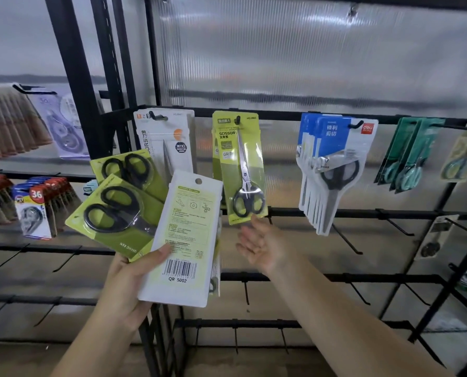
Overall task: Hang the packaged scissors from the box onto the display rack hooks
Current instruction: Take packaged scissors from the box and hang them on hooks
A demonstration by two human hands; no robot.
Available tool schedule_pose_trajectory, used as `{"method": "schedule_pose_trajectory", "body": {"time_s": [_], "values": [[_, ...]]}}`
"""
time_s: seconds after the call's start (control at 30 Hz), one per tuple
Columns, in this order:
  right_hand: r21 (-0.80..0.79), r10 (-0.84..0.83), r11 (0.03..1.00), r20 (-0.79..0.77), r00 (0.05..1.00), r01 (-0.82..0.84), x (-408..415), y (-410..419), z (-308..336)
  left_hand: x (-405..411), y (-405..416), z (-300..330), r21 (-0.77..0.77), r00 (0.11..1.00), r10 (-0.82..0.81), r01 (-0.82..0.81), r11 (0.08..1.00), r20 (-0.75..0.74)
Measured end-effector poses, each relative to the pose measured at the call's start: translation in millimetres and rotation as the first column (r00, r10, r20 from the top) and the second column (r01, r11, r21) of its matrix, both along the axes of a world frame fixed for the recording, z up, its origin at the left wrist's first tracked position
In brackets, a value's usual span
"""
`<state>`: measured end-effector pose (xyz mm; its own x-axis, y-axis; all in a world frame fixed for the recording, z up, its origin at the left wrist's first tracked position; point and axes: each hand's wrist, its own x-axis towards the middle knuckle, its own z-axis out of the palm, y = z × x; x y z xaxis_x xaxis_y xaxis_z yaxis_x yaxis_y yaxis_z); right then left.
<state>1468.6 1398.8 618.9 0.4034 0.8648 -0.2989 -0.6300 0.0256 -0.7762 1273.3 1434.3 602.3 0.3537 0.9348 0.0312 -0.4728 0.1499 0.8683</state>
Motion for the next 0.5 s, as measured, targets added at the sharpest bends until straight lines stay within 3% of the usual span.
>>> {"method": "schedule_pose_trajectory", "body": {"time_s": [0.13,0.27,0.37,0.5], "values": [[-0.012,0.146,0.989,0.033,0.989,-0.146,-8,-10,-10,-3,-2,-7,-0.01,1.0,-0.002,0.001,1.0,-0.018],[0.04,0.323,0.933,0.353,0.878,-0.359,-16,-9,-11,3,-7,-15,-0.005,0.999,-0.036,0.036,0.999,-0.038],[0.069,0.203,0.96,0.495,0.845,-0.271,-16,-13,-10,9,-10,-21,-0.023,0.998,-0.055,0.055,0.998,-0.002],[0.193,0.012,0.976,0.393,0.92,-0.096,-8,-16,-7,13,-8,-25,-0.072,0.998,0.045,-0.042,0.997,0.034]]}}
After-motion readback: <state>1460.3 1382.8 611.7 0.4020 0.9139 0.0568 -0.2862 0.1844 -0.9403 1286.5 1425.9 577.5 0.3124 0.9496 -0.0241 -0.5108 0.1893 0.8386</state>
